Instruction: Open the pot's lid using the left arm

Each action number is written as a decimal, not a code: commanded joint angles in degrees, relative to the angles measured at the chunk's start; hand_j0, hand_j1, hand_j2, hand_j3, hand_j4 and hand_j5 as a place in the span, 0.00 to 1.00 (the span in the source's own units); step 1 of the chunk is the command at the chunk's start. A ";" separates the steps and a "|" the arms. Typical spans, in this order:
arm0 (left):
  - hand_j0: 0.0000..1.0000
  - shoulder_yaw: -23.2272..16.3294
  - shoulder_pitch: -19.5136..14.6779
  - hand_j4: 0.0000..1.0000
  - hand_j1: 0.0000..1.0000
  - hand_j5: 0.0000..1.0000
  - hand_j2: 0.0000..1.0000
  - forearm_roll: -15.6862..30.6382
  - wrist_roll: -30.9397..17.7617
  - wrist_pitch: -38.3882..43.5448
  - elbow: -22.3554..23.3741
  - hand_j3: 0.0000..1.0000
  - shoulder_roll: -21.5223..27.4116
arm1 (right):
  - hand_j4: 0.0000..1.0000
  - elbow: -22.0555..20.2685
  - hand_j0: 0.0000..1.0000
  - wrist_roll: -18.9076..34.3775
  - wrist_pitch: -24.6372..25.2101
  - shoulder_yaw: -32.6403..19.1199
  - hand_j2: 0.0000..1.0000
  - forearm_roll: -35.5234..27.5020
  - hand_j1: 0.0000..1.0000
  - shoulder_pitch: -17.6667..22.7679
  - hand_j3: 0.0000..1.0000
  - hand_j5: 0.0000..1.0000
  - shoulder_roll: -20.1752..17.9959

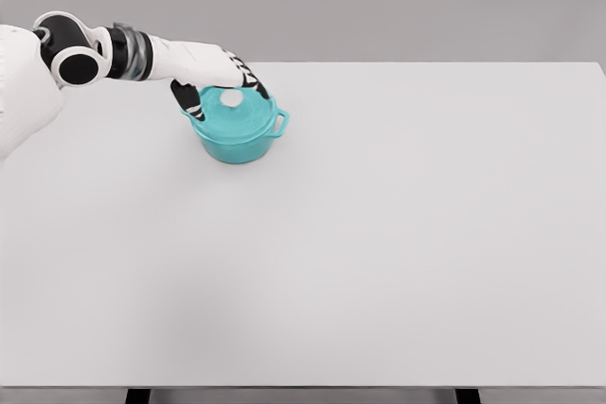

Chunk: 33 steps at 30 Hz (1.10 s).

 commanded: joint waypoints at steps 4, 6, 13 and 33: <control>0.86 0.19 0.00 0.86 0.86 0.86 0.86 -0.36 0.03 0.15 0.25 0.86 -0.35 | 1.00 -0.01 1.00 0.01 -0.01 0.00 1.00 -0.03 1.00 0.00 1.00 1.00 -0.01; 0.86 0.28 0.00 0.86 0.86 0.86 0.86 -0.36 0.03 0.15 0.25 0.86 -0.61 | 1.00 -0.01 1.00 0.01 -0.01 0.00 1.00 -0.03 1.00 0.00 1.00 1.00 -0.01; 0.77 0.19 0.00 0.77 0.77 0.77 0.77 -0.45 0.03 0.15 0.34 0.77 -0.96 | 1.00 -0.01 1.00 0.01 -0.01 0.00 1.00 -0.03 1.00 0.00 1.00 1.00 -0.01; 0.72 0.19 0.35 0.72 0.72 0.72 0.72 -1.33 0.03 0.15 1.30 0.72 -1.14 | 1.00 -0.01 1.00 0.01 -0.01 0.00 1.00 0.06 1.00 0.00 1.00 1.00 -0.01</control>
